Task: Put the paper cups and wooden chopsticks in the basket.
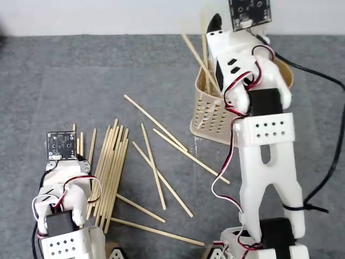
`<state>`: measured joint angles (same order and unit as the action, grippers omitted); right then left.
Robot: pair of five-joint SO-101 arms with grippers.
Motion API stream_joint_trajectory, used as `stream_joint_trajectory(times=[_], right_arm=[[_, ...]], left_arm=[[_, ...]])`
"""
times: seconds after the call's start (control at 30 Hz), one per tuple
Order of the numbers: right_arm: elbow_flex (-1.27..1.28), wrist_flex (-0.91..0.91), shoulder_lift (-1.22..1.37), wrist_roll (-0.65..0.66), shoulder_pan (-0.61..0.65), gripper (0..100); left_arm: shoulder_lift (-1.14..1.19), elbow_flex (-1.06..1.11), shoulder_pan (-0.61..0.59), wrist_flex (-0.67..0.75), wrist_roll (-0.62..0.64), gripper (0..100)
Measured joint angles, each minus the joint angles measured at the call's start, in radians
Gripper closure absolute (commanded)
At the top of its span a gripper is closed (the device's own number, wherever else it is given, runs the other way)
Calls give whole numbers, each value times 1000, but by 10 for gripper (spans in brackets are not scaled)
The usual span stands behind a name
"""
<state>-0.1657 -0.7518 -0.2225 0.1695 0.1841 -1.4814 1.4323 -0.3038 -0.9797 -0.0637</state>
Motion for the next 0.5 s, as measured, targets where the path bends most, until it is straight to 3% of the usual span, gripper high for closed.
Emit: stream_joint_trajectory(times=[0.3,0.5], right_arm=[[-112,-474,0,0,118,848],[-112,-697,0,0,193,837]], left_arm=[[0,0,0,0,0,987],[0,0,0,0,0,987]])
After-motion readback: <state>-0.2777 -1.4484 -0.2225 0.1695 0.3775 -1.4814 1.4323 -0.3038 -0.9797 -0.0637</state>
